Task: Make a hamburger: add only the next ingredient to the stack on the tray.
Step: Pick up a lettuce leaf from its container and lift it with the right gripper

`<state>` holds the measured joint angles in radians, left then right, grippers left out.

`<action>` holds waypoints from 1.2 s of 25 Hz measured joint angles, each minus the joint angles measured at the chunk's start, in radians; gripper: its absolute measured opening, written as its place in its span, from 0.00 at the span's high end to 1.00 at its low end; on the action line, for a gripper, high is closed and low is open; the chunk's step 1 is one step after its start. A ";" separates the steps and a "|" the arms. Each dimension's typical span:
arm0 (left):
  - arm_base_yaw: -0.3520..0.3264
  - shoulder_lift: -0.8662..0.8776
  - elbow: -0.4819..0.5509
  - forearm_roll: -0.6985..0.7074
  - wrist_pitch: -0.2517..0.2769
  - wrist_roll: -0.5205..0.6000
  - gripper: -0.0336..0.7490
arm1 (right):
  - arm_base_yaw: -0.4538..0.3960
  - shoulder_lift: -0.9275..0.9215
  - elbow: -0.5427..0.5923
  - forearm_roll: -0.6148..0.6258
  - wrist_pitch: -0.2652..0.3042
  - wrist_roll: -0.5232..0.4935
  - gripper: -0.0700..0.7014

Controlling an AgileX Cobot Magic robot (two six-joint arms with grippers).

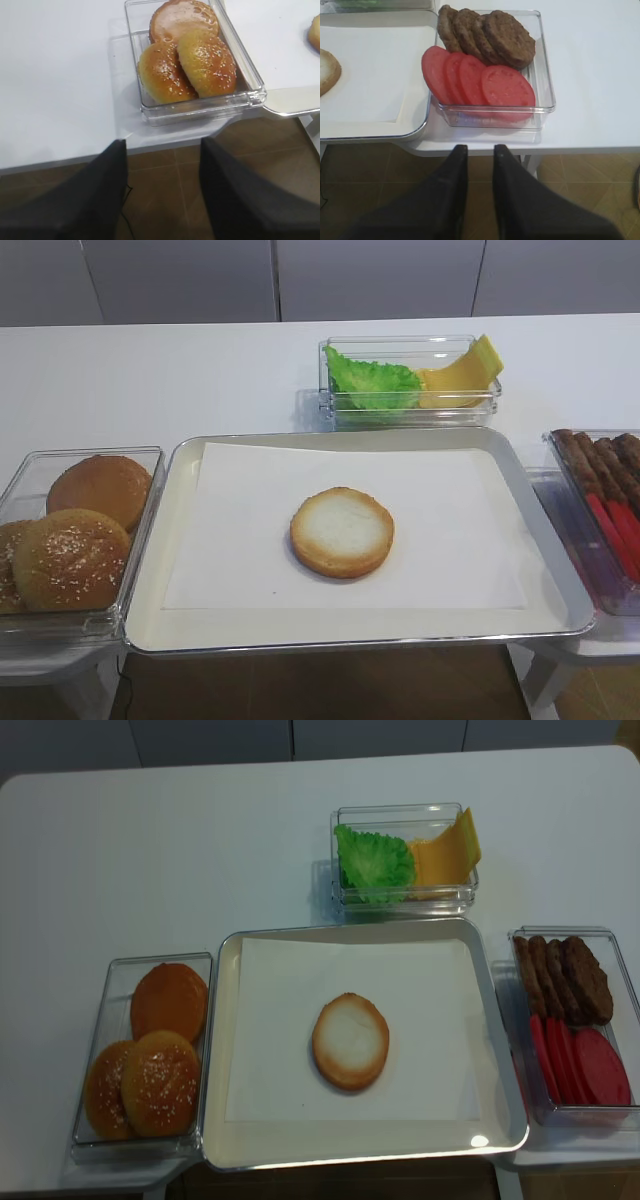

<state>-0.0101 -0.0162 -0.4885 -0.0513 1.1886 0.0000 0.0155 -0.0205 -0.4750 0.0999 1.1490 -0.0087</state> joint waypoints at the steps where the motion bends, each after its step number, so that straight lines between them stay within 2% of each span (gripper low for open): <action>1: 0.000 0.000 0.000 0.000 0.000 0.000 0.50 | 0.000 0.000 0.000 0.000 0.000 0.000 0.74; 30: 0.000 0.000 0.000 0.000 0.000 0.000 0.50 | 0.000 0.000 0.000 0.000 0.000 0.000 0.74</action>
<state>-0.0101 -0.0162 -0.4885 -0.0513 1.1886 0.0000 0.0155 -0.0205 -0.4750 0.0999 1.1490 -0.0087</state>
